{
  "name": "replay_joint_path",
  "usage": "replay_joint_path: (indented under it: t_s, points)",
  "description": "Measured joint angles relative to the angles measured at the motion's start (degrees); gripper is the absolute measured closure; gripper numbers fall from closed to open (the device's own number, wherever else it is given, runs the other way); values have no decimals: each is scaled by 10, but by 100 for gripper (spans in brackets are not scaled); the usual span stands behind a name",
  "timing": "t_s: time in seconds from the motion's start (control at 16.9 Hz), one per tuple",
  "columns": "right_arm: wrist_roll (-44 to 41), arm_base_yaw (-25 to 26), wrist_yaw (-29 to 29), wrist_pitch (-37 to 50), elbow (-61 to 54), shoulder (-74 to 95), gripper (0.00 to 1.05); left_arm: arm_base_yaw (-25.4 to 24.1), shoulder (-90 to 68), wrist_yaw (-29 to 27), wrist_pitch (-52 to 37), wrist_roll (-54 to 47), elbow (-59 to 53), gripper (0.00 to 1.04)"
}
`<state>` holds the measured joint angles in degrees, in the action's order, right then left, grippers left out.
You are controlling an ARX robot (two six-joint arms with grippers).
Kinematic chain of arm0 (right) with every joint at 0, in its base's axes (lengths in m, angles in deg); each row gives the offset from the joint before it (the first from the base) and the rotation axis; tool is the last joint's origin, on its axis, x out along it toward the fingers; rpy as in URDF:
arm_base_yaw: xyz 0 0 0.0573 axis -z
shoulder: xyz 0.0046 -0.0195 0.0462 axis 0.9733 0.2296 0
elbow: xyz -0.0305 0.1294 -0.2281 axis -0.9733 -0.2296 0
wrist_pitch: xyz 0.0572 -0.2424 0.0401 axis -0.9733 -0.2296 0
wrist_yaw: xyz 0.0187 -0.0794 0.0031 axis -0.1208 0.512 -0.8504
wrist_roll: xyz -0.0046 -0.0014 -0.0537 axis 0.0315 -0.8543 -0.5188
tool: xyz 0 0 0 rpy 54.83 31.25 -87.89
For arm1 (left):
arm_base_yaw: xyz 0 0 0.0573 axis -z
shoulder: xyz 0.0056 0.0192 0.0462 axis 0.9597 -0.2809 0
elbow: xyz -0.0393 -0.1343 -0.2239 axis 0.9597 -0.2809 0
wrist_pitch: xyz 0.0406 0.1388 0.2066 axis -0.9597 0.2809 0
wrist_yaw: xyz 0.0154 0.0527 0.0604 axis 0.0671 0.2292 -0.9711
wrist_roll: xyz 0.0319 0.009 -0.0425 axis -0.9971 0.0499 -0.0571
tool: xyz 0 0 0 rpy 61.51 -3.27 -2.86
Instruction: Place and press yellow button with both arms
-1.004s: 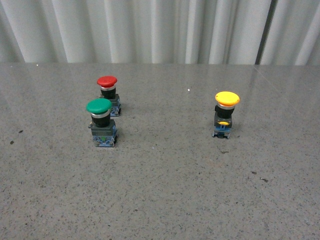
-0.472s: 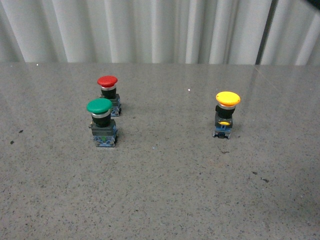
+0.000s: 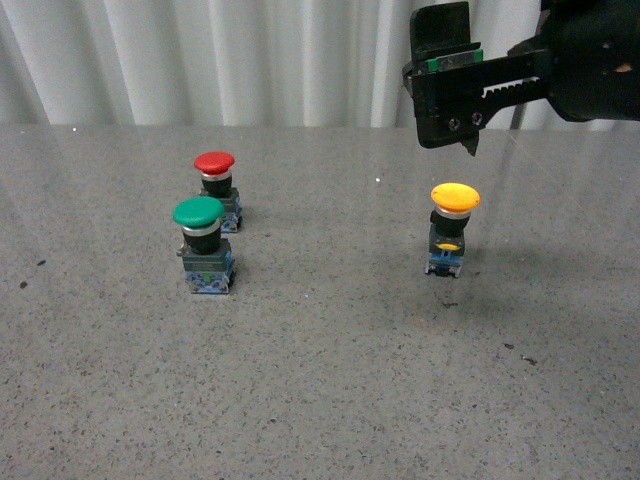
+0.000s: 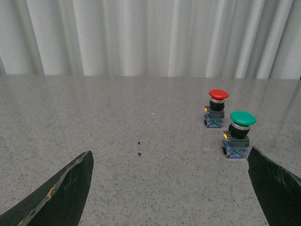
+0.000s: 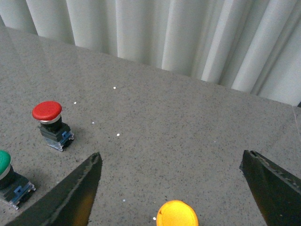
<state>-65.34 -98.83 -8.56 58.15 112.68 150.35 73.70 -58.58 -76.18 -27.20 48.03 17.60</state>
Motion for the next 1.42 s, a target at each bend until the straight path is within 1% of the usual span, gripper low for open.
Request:
replay_joint_path:
  t_s: [0.18,0.35,0.47,0.53,0.65,1.42]
  points:
    - [-10,-4,6,-16,22,34,44,0,0,0,0,0,0,7]
    - [-5,1,8,-24,22,59,77,0,0,0,0,0,0,7]
    - [4,9,6,-31,22,68,101,0,0,0,0,0,0,7]
    - [7,12,6,-35,22,74,103,0,0,0,0,0,0,7]
    - [17,16,8,-53,22,84,103,0,0,0,0,0,0,7]
    - [27,7,6,-59,33,115,103,0,0,0,0,0,0,7]
